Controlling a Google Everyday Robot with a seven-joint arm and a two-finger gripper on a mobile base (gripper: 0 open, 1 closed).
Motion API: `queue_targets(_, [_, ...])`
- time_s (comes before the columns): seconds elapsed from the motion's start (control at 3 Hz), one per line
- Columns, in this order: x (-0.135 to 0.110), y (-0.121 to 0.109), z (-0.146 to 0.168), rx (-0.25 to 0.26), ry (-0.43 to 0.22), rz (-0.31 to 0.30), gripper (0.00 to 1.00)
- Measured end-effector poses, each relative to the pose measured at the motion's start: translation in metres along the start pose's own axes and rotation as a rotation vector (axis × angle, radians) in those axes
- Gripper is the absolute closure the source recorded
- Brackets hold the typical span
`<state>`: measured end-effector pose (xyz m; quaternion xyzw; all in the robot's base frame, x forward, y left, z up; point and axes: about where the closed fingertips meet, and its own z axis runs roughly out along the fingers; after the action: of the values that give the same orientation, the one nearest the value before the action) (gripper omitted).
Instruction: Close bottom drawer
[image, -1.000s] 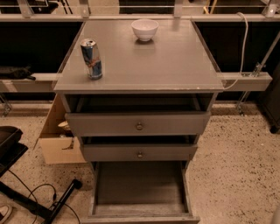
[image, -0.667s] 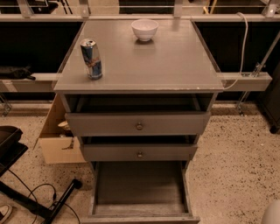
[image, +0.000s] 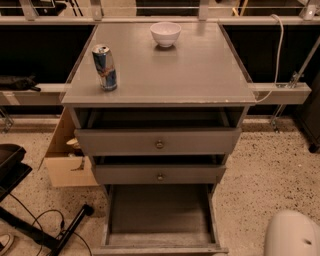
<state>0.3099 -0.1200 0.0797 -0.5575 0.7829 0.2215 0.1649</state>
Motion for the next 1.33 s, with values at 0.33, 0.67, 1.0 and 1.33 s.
queue_targets(0.33, [-0.02, -0.011, 0.008, 0.058, 0.018, -0.067, 1.0])
queue_targets(0.67, [-0.051, -0.037, 0.017, 0.132, 0.025, -0.135, 1.0])
queue_targets(1.0, [-0.056, -0.043, 0.019, 0.139, 0.02, -0.147, 1.0])
queue_targets(1.33, [-0.056, -0.042, 0.019, 0.14, 0.02, -0.147, 1.0])
